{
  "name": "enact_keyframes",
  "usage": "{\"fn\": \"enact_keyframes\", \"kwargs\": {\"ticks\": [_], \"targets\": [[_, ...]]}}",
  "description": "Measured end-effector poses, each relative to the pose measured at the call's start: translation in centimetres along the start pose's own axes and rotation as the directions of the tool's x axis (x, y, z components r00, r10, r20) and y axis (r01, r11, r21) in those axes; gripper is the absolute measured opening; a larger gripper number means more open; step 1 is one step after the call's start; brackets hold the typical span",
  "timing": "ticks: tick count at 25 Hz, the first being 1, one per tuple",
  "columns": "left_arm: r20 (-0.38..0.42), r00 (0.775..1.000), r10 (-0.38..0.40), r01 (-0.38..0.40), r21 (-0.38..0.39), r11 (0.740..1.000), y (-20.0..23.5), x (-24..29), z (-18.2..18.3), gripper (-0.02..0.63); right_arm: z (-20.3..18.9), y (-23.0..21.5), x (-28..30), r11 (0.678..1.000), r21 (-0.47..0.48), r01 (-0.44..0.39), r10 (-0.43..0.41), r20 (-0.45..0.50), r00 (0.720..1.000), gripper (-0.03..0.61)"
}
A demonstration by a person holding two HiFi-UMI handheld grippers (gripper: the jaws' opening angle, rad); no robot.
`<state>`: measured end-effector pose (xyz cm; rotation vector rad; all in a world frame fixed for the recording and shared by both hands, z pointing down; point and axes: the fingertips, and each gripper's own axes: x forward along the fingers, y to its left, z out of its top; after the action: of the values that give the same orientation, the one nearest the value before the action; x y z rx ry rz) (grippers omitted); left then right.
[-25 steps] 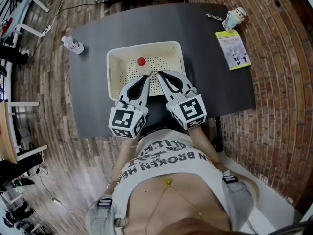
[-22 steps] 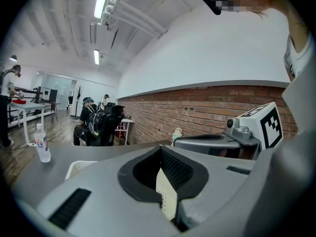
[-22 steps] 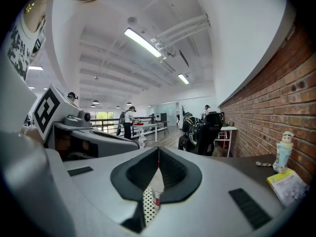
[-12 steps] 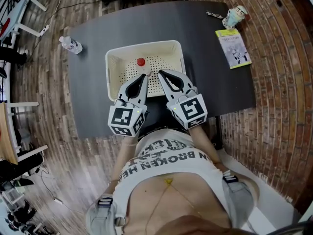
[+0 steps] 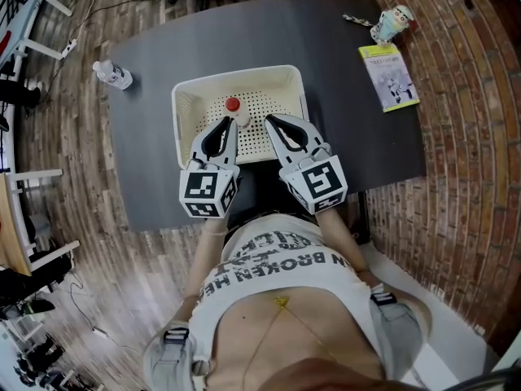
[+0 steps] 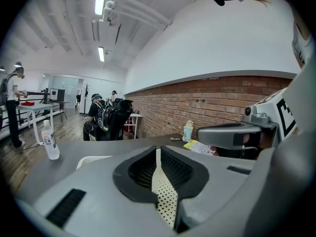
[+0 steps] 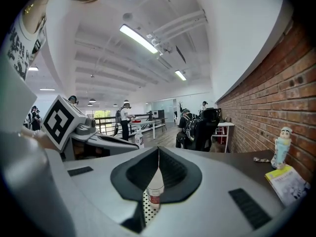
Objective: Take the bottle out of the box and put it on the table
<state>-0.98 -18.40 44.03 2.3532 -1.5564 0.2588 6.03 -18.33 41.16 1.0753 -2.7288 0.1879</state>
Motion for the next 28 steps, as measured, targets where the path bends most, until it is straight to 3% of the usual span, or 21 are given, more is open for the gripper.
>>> {"fn": "enact_keyframes", "kwargs": {"ticks": [6, 14, 22, 28], "targets": [[-0.032, 0.999, 0.034, -0.034, 0.014, 0.999, 2.0, 1.5, -1.2, 0.092, -0.5, -0.7, 0.3, 1.0, 0.006, 0.017, -0.017, -0.015, 1.0, 0.008], [-0.084, 0.996, 0.011, -0.006, 0.056, 0.998, 2.5, 4.2, -2.5, 0.175, -1.2, -1.7, 0.7, 0.999, 0.019, 0.027, -0.026, -0.036, 0.999, 0.009], [-0.1, 0.994, -0.033, 0.04, 0.066, 0.997, 1.9, 5.7, -3.1, 0.176, -1.6, -2.2, 0.9, 0.999, 0.025, 0.04, -0.039, -0.049, 0.998, 0.009], [-0.101, 0.995, -0.005, 0.017, 0.118, 0.993, 2.5, 6.2, -3.1, 0.155, -1.9, -2.5, 1.0, 0.998, 0.03, 0.047, -0.045, -0.057, 0.997, 0.009]]}}
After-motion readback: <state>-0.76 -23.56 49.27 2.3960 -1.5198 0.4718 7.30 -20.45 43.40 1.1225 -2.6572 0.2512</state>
